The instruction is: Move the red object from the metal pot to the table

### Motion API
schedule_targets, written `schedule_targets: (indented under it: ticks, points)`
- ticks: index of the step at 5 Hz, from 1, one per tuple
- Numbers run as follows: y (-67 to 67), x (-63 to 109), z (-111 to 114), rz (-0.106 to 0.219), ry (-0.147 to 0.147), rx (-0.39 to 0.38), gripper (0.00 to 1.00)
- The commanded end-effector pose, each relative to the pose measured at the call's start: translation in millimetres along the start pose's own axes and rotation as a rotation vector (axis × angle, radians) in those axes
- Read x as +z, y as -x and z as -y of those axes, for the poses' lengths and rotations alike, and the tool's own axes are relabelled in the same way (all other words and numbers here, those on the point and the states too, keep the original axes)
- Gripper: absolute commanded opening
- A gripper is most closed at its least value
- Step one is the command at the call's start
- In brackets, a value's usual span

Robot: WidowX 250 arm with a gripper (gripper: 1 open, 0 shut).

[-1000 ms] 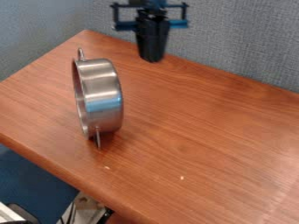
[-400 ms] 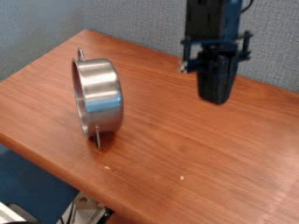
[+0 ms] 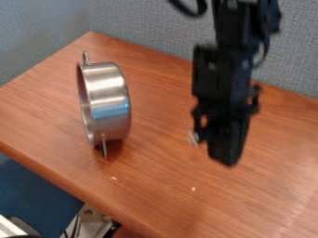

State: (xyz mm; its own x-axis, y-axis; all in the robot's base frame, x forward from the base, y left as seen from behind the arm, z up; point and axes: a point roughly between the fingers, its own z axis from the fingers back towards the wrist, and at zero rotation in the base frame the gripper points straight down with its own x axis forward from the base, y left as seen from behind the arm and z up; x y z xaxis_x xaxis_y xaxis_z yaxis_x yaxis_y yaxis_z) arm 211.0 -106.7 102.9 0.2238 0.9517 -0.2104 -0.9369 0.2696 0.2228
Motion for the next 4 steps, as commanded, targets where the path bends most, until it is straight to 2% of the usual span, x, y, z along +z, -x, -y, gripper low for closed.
schedule_targets:
  ticks: [1, 3, 4]
  points:
    - [2.5, 3.8, 11.9, -0.025, 0.063, 0.023, 0.0]
    - [6.2, -3.1, 7.7, -0.134, 0.118, 0.202, 0.0]
    - [2.7, 2.7, 7.6, -0.149, 0.137, 0.223, 0.0]
